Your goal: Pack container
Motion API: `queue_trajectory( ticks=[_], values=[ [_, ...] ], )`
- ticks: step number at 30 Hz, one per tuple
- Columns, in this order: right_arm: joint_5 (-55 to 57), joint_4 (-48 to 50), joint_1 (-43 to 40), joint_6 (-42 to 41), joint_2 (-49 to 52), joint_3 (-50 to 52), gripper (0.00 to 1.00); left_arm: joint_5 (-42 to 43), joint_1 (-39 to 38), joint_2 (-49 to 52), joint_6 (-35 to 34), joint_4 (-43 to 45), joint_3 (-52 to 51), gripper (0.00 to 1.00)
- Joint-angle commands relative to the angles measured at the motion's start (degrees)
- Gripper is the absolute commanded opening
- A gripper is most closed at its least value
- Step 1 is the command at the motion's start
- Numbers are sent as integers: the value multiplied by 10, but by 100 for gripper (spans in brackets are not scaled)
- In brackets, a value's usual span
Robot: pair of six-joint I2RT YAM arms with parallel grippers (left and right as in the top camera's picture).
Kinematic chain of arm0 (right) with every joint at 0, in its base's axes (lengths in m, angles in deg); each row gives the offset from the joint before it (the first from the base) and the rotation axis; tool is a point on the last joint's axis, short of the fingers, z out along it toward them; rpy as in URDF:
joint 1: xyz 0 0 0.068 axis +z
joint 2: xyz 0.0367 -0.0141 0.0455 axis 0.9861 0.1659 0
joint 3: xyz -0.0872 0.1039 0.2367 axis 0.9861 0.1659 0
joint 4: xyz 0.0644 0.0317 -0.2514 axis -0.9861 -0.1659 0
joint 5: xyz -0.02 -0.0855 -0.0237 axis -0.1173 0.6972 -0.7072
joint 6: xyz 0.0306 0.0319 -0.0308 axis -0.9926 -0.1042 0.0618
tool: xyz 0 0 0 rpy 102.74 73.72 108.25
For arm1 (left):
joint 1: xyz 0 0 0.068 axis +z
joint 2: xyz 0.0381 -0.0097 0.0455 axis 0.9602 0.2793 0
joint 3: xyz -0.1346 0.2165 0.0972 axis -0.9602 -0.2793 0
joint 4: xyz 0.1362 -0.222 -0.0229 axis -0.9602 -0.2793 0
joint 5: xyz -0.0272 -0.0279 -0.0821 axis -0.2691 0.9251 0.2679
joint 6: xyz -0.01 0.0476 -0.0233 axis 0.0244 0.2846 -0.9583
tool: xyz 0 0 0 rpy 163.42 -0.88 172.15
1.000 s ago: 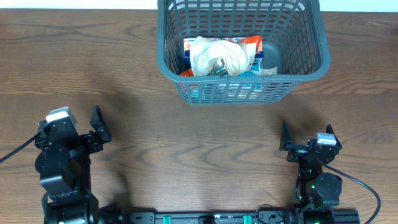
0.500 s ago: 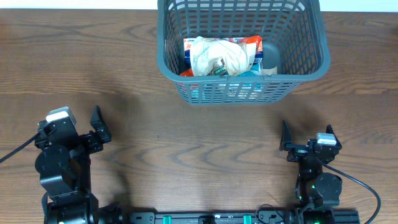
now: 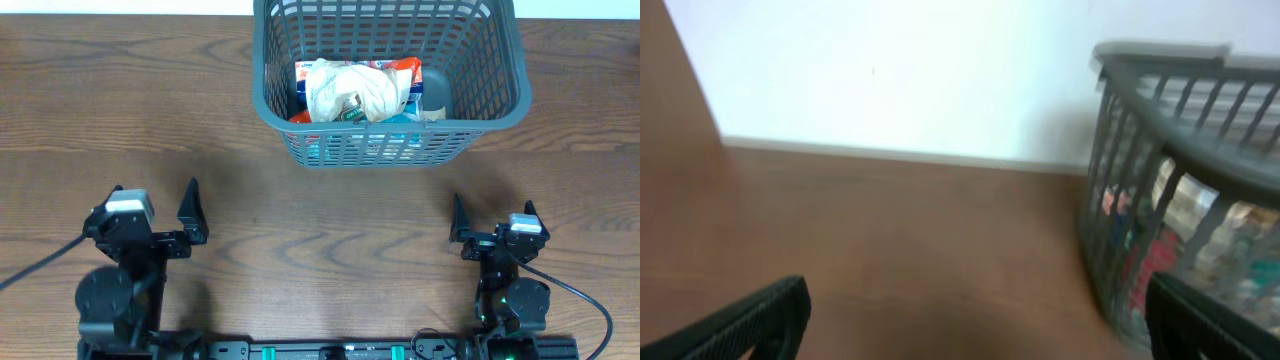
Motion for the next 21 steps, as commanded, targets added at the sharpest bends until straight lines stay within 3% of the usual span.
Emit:
queue_trajectory(
  ticks=[1,5,10,21],
  values=[
    [6,-1,-3,-8,-5,2,99,-26,-9,-31,-3,68,-54,99],
    [6,-1,-3,-8,-5,2,99,-30,-10,-61,-3,206,-150,99],
    [6,-1,-3,-8,-5,2,99,-54,-9,-97,-3,298,-251,99],
    [6,-1,-3,-8,-5,2,99,-56,-9,-131,6,282,-309,99]
  ],
)
